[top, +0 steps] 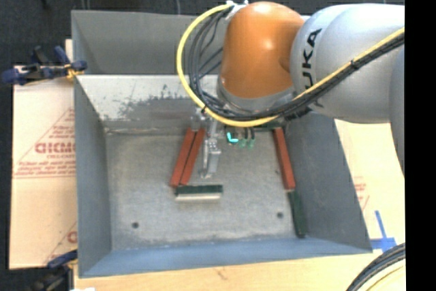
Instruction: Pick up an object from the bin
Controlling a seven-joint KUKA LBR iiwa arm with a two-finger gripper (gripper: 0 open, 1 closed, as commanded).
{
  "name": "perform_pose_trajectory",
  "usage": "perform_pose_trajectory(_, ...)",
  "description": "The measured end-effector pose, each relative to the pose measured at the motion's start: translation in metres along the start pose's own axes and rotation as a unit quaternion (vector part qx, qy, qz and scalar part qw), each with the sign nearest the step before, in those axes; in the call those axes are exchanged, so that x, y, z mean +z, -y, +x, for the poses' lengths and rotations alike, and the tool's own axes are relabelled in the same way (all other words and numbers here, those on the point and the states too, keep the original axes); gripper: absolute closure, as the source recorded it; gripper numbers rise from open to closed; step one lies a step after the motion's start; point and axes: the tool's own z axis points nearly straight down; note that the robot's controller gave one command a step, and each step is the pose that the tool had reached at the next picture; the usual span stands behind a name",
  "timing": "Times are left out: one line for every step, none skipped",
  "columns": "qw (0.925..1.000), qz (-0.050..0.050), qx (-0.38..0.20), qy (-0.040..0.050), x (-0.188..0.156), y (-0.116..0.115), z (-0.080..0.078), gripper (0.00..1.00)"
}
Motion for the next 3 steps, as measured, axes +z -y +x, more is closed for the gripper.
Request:
perform_pose_trajectory(1.0000, 0.000, 0.001, 0.0040, -0.004, 0.001, -0.002, 0.00)
perform_pose_trajectory(0.9977, 0.001, -0.067, 0.0055, 0.035, 0.006, -0.014, 0.00)
perform_pose_trajectory(0.9693, 0.001, -0.246, 0.0041, 0.053, 0.009, -0.029, 0.00)
